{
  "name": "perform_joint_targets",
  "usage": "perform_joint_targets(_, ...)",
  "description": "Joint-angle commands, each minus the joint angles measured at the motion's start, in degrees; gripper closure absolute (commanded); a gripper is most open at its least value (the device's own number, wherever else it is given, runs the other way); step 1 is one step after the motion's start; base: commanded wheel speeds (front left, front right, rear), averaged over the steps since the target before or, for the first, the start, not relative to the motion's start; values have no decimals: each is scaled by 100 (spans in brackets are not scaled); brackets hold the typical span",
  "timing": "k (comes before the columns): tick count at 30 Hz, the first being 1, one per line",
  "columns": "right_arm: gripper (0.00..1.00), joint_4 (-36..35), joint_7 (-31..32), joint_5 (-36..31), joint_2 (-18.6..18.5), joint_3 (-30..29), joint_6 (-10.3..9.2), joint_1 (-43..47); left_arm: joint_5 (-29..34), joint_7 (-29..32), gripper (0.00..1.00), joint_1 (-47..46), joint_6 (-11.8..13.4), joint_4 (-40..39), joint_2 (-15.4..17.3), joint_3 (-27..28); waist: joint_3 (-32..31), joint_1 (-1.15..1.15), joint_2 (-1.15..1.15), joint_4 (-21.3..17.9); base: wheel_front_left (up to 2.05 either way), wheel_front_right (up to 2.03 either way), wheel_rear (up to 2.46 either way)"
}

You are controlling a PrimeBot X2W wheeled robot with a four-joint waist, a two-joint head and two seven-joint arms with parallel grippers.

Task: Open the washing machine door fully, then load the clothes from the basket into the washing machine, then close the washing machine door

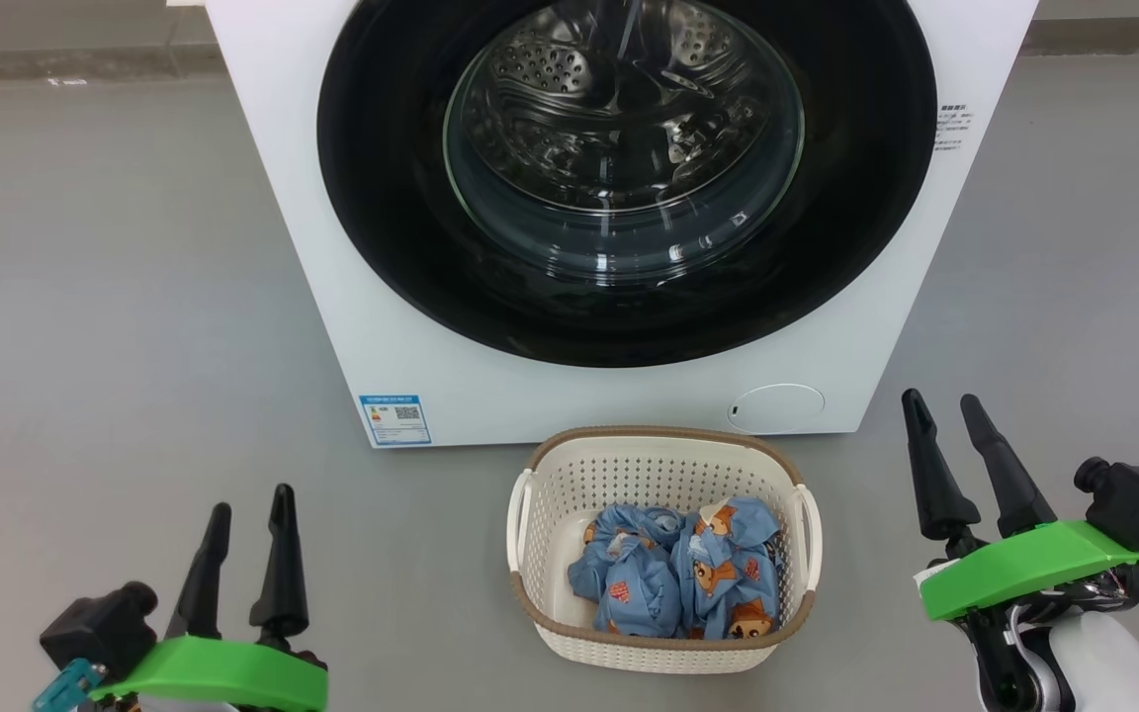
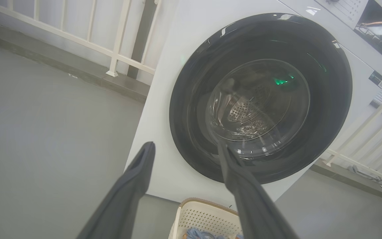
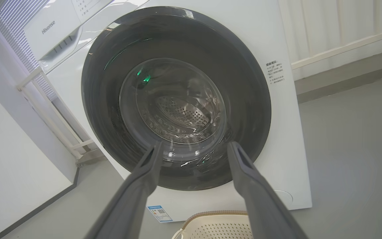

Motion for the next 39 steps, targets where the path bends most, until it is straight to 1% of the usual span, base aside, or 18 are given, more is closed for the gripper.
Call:
perform_joint_targets(1,0,-92,-92,-285,-18,85,29,-306,256,-117,0,-322,-37,-70,99,113,-2,0,0,-4,0,0,0)
perform_joint_targets(21,0,123,-280,-1482,8,160,33,-546,1492,-459,0,-507,-79,-33,90,128,14,0,0,-21,0,0,0)
perform_joint_targets(39,0,226,-280,-1423,3,181,33,-571,1523,-459,0,-485,-90,-87,37,192,18,0,0,-37,0,0,0)
